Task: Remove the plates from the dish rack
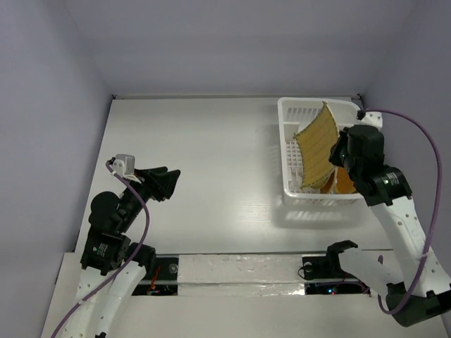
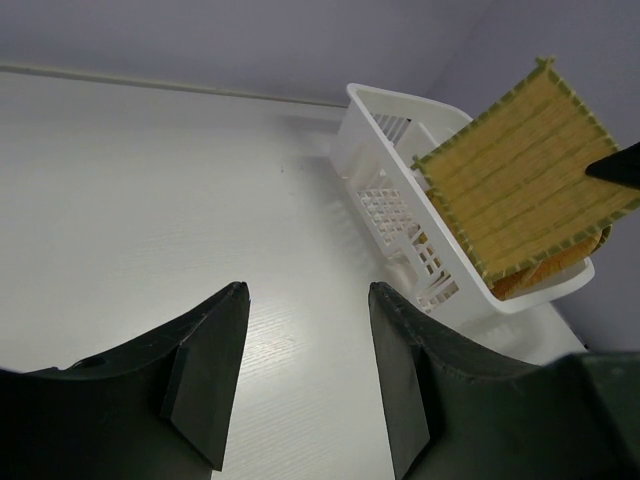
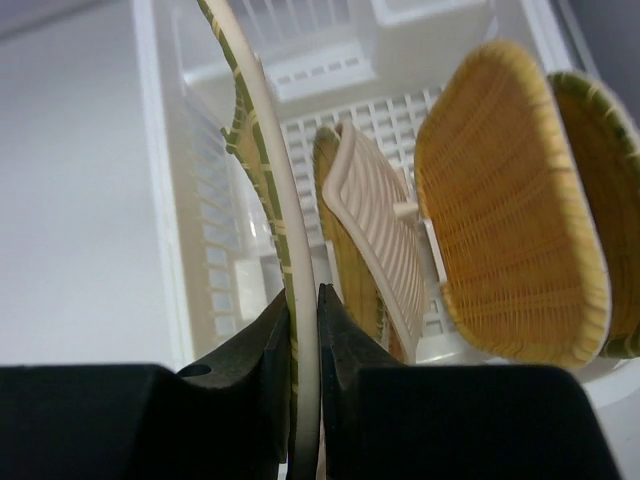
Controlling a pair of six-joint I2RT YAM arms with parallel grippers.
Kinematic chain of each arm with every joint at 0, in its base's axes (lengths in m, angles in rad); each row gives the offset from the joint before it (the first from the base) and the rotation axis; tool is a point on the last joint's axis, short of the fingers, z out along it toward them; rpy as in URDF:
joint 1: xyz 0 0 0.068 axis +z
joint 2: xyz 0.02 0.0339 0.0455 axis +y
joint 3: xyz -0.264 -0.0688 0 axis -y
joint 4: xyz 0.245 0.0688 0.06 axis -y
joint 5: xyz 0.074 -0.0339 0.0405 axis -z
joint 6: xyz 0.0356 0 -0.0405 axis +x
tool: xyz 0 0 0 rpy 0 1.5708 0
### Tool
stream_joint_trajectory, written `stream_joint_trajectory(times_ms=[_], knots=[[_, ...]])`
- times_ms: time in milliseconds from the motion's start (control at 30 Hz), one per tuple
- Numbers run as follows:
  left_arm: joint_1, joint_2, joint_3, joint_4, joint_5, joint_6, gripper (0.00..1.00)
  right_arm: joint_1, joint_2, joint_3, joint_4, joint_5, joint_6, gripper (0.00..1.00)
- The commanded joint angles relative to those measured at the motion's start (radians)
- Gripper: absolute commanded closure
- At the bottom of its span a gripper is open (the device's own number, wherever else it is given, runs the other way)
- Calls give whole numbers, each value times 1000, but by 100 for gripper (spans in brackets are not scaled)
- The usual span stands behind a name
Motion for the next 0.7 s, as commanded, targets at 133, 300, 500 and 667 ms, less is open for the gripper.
stream_joint_trajectory(times_ms=[133, 300, 500, 667], knots=[[-4, -3, -3, 36, -10, -7, 52, 7, -82, 185, 124, -51, -19, 100], [-4, -1, -2, 30, -24, -7, 52, 20, -91, 197, 251, -288, 65, 100], [-4, 0, 4, 12, -73, -10, 52, 194, 39, 59, 545, -389, 250, 100], [-4, 2, 7, 7, -89, -10, 53, 340, 269, 24, 737, -374, 363, 100]])
